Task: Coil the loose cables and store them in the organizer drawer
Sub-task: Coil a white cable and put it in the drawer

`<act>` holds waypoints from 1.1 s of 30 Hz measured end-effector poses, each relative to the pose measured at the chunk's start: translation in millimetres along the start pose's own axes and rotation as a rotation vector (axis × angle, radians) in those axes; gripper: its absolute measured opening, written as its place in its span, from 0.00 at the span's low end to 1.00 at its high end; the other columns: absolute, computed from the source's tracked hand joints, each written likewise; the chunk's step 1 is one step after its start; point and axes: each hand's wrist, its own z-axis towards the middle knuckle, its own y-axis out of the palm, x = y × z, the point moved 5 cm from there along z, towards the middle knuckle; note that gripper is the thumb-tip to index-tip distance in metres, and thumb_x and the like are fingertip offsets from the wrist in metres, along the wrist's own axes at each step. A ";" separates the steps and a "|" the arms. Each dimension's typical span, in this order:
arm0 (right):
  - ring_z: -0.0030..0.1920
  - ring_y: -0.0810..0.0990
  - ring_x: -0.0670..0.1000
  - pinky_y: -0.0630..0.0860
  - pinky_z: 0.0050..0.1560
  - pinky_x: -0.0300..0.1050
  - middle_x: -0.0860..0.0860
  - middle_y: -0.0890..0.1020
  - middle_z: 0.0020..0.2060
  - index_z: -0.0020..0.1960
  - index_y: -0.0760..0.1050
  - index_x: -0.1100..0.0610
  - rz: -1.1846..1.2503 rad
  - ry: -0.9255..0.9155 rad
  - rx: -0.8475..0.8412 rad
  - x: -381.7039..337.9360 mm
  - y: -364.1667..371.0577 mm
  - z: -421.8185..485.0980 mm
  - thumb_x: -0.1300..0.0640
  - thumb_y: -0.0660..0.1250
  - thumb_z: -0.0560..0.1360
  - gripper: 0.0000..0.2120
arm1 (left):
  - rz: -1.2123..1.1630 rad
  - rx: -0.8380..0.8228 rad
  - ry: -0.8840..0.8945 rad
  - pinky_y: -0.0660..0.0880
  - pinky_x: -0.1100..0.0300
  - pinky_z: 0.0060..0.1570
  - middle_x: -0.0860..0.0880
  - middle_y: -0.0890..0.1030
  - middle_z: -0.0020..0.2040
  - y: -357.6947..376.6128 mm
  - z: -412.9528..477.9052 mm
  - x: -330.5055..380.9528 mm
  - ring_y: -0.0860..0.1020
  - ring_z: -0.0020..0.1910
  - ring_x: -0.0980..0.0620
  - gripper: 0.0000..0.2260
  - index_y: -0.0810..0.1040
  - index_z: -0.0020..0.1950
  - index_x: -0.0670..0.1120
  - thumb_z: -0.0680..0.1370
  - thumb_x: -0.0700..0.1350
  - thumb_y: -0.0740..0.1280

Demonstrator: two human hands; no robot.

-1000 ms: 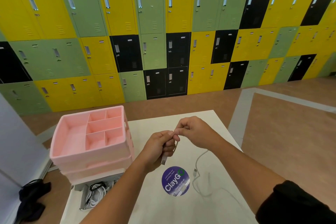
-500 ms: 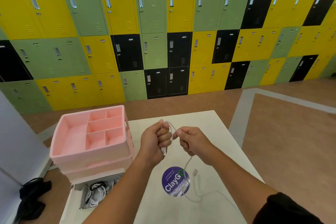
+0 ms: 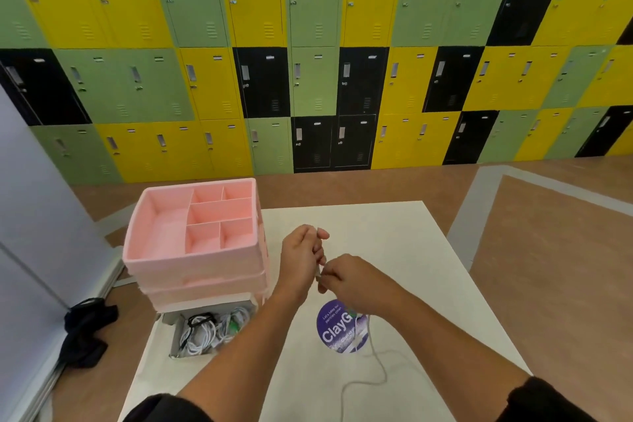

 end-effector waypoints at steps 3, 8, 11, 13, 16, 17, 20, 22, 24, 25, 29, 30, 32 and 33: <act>0.35 0.78 0.47 0.73 0.36 0.44 0.46 0.81 0.34 0.42 0.82 0.53 -0.066 -0.046 0.063 -11.9 -15.7 2.4 0.56 0.64 0.79 0.10 | 0.195 -0.100 0.027 0.67 0.57 0.30 0.43 0.72 0.31 -3.7 -3.2 -4.8 0.70 0.31 0.48 0.15 0.77 0.43 0.37 0.85 0.39 0.56; 0.45 0.81 0.48 0.79 0.45 0.47 0.47 0.83 0.42 0.41 0.81 0.51 -0.083 -0.054 0.175 -20.8 -42.1 9.0 0.55 0.70 0.75 0.04 | 0.151 -0.311 -0.086 0.64 0.59 0.29 0.47 0.70 0.29 -0.9 -12.7 -5.5 0.66 0.29 0.51 0.14 0.75 0.41 0.37 0.84 0.40 0.57; 0.42 0.77 0.41 0.73 0.41 0.41 0.42 0.80 0.38 0.42 0.81 0.51 0.067 -0.061 0.237 -15.3 -54.1 9.3 0.54 0.73 0.75 0.03 | 0.004 -0.364 -0.186 0.62 0.60 0.28 0.47 0.69 0.30 0.0 -15.0 4.8 0.64 0.28 0.51 0.14 0.74 0.39 0.40 0.83 0.38 0.57; 0.33 0.72 0.38 0.66 0.36 0.37 0.40 0.76 0.32 0.42 0.80 0.53 0.175 -0.077 0.251 -12.4 -57.3 8.2 0.55 0.74 0.74 0.04 | -0.048 -0.390 -0.214 0.59 0.60 0.27 0.47 0.69 0.28 1.0 -16.3 12.5 0.63 0.25 0.52 0.16 0.75 0.36 0.41 0.82 0.37 0.56; 0.28 0.69 0.42 0.66 0.33 0.39 0.43 0.75 0.27 0.45 0.80 0.52 0.193 -0.101 0.261 -12.2 -59.5 8.7 0.53 0.74 0.74 0.04 | -0.114 -0.428 -0.257 0.52 0.59 0.28 0.48 0.63 0.27 3.6 -18.3 17.8 0.57 0.25 0.53 0.14 0.76 0.37 0.40 0.80 0.37 0.56; 0.26 0.69 0.42 0.66 0.32 0.40 0.43 0.74 0.25 0.45 0.81 0.52 0.193 -0.106 0.259 -11.9 -60.0 9.7 0.53 0.74 0.74 0.04 | -0.130 -0.436 -0.275 0.51 0.60 0.28 0.48 0.61 0.28 3.7 -18.6 17.8 0.55 0.26 0.53 0.13 0.76 0.39 0.39 0.80 0.37 0.56; 0.28 0.74 0.40 0.68 0.33 0.38 0.40 0.78 0.26 0.43 0.83 0.55 0.160 -0.096 0.251 -10.0 -63.1 9.8 0.53 0.73 0.75 0.05 | -0.148 -0.466 -0.307 0.52 0.60 0.27 0.49 0.57 0.29 3.7 -18.0 15.5 0.55 0.27 0.54 0.14 0.77 0.42 0.38 0.83 0.38 0.55; 0.33 0.76 0.44 0.74 0.37 0.43 0.46 0.82 0.33 0.41 0.83 0.55 0.129 -0.089 0.255 -6.3 -65.1 10.3 0.52 0.73 0.75 0.08 | -0.148 -0.501 -0.310 0.54 0.60 0.29 0.49 0.58 0.30 4.9 -19.4 13.6 0.55 0.28 0.54 0.15 0.77 0.45 0.38 0.85 0.40 0.55; 0.33 0.75 0.47 0.75 0.38 0.47 0.50 0.83 0.34 0.40 0.83 0.55 0.138 -0.093 0.249 -3.2 -66.4 10.6 0.53 0.74 0.75 0.08 | -0.173 -0.520 -0.319 0.57 0.61 0.30 0.49 0.60 0.31 6.0 -21.1 12.2 0.56 0.29 0.54 0.14 0.77 0.47 0.37 0.85 0.41 0.55; 0.33 0.76 0.45 0.76 0.39 0.47 0.49 0.82 0.33 0.41 0.84 0.55 0.149 -0.098 0.246 -1.6 -66.5 11.2 0.54 0.73 0.75 0.07 | -0.198 -0.522 -0.330 0.58 0.61 0.30 0.49 0.61 0.31 7.0 -22.1 11.5 0.57 0.29 0.54 0.14 0.77 0.48 0.37 0.85 0.41 0.55; 0.28 0.74 0.40 0.70 0.34 0.37 0.44 0.80 0.29 0.43 0.84 0.57 0.303 -0.094 0.241 3.1 -67.5 10.1 0.56 0.73 0.76 0.05 | -0.369 -0.530 -0.401 0.62 0.64 0.29 0.49 0.62 0.32 9.6 -24.4 10.2 0.59 0.28 0.55 0.13 0.78 0.48 0.38 0.84 0.41 0.56; 0.26 0.71 0.41 0.68 0.31 0.37 0.45 0.77 0.26 0.42 0.84 0.57 0.378 -0.073 0.230 6.0 -66.1 9.5 0.55 0.73 0.76 0.06 | -0.410 -0.535 -0.412 0.62 0.64 0.29 0.49 0.61 0.32 9.7 -24.4 10.5 0.59 0.27 0.56 0.12 0.78 0.48 0.38 0.84 0.41 0.57; 0.25 0.65 0.45 0.62 0.26 0.38 0.47 0.71 0.24 0.41 0.82 0.58 0.500 -0.033 0.176 11.9 -60.6 8.5 0.54 0.72 0.77 0.10 | -0.463 -0.543 -0.425 0.60 0.66 0.25 0.50 0.57 0.32 9.8 -24.3 11.5 0.57 0.26 0.57 0.11 0.77 0.45 0.40 0.82 0.42 0.60; 0.25 0.63 0.46 0.60 0.25 0.39 0.48 0.69 0.25 0.41 0.81 0.60 0.544 -0.026 0.133 12.4 -56.6 8.2 0.53 0.70 0.79 0.12 | -0.479 -0.541 -0.430 0.59 0.67 0.23 0.50 0.56 0.31 9.5 -24.2 12.2 0.57 0.25 0.58 0.11 0.77 0.43 0.41 0.81 0.43 0.60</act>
